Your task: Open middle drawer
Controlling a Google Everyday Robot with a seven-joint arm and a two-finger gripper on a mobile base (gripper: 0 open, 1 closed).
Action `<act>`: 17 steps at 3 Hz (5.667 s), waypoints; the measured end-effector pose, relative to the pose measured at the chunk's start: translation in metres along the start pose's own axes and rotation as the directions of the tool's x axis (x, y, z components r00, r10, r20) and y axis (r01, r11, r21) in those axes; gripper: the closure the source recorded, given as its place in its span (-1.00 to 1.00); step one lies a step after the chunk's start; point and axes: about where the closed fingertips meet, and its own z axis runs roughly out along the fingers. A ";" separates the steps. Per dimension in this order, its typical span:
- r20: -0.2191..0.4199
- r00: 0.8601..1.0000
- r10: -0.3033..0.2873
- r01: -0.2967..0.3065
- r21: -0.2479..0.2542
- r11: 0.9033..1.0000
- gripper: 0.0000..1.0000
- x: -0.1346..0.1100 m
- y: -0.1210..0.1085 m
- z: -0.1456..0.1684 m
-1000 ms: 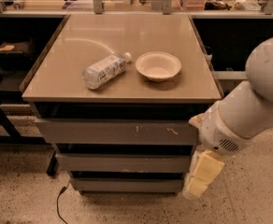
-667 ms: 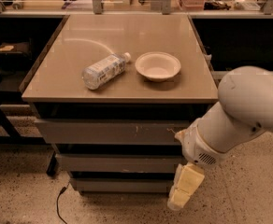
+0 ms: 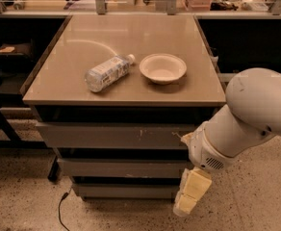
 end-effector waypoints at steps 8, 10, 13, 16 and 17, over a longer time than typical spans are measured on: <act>0.255 0.966 0.047 -0.067 0.071 0.995 -1.00 0.002 -0.086 0.283; 0.229 0.973 0.021 -0.052 0.128 0.990 -1.00 0.005 -0.125 0.307; 0.191 0.982 0.007 -0.034 0.138 0.990 -1.00 0.007 -0.156 0.330; 0.181 0.983 -0.004 -0.015 0.104 0.994 -0.27 0.001 -0.161 0.347; 0.181 0.983 -0.004 -0.015 0.104 0.994 0.20 0.001 -0.161 0.347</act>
Offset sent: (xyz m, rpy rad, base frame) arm 0.0002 0.0974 -0.2154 0.3920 0.1988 -0.0317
